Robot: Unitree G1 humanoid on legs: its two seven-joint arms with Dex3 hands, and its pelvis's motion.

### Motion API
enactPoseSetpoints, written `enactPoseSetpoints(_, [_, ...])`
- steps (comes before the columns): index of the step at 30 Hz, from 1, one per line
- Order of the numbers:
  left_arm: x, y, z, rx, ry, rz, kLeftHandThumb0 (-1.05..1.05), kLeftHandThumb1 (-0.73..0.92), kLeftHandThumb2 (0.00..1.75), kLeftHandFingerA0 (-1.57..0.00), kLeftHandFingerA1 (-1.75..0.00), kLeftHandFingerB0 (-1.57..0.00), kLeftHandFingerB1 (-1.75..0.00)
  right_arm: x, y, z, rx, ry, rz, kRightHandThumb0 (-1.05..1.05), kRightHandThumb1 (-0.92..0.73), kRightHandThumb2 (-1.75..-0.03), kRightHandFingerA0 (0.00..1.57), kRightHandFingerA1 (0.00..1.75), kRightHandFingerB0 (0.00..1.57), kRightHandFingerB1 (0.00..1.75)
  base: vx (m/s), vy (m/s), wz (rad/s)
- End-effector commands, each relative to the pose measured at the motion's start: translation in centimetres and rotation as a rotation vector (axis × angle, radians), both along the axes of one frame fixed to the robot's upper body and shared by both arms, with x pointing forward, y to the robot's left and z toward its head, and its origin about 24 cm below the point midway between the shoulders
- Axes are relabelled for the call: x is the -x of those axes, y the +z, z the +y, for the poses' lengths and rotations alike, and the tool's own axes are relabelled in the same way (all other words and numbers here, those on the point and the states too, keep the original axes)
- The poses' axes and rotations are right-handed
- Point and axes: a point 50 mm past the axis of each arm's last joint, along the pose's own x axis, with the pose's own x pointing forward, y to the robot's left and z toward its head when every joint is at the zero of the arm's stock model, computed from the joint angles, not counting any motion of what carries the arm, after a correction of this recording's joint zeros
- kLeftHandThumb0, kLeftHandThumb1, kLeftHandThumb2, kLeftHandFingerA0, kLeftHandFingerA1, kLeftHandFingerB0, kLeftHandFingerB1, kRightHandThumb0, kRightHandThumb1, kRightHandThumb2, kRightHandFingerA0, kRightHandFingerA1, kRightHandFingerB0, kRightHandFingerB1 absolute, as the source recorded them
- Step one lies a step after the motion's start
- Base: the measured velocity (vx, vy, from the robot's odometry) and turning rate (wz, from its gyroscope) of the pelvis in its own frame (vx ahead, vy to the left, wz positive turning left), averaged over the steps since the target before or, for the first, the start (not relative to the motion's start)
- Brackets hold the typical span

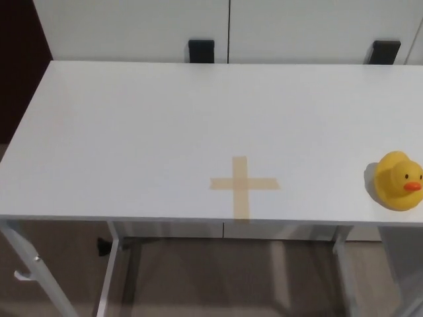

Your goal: The robot uses its right hand to push the yellow duck toy to the center of the white desk.

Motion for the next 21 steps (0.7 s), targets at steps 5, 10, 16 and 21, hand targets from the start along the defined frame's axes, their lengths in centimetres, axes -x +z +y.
enactPoseSetpoints(5, [0.2, 0.3, 0.6, -0.01, 0.024, -0.01, -0.17, 0.65, 0.73, -0.86, -0.89, -0.86, -0.95, -1.4, 2.5, -1.6, 0.01, -0.11, -0.245, -0.57, -0.33, -0.9, 0.45, 0.74, 0.26, 0.62, 0.0, 0.0, 0.0])
enactPoseSetpoints(10, [0.1, 0.3, 0.5, -0.011, 0.032, -0.022, -0.16, 0.66, 0.76, -0.9, -0.93, -0.89, -0.98, -4.0, 5.3, -2.8, 0.056, -0.151, -0.329, -0.71, -0.62, -0.6, 0.15, 0.73, 0.1, 0.6, 0.0, 0.0, 0.0])
enactPoseSetpoints(16, [-0.1, 0.4, 0.5, 0.0, 0.037, -0.03, -0.15, 0.64, 0.78, -0.9, -0.94, -0.9, -0.97, -8.1, 9.2, -3.4, 0.125, -0.127, -0.434, -0.75, -0.7, -0.61, 0.27, 0.68, 0.16, 0.55, 0.0, 0.0, 0.0])
enactPoseSetpoints(21, [-0.1, 0.4, 0.5, -0.005, 0.021, -0.026, -0.15, 0.6, 0.83, -0.91, -0.94, -0.91, -0.98, -12.2, 12.3, -1.6, 0.198, 0.061, -0.505, -0.64, -0.81, -0.65, 0.4, 0.41, 0.32, 0.31, 0.0, 0.0, 0.0])
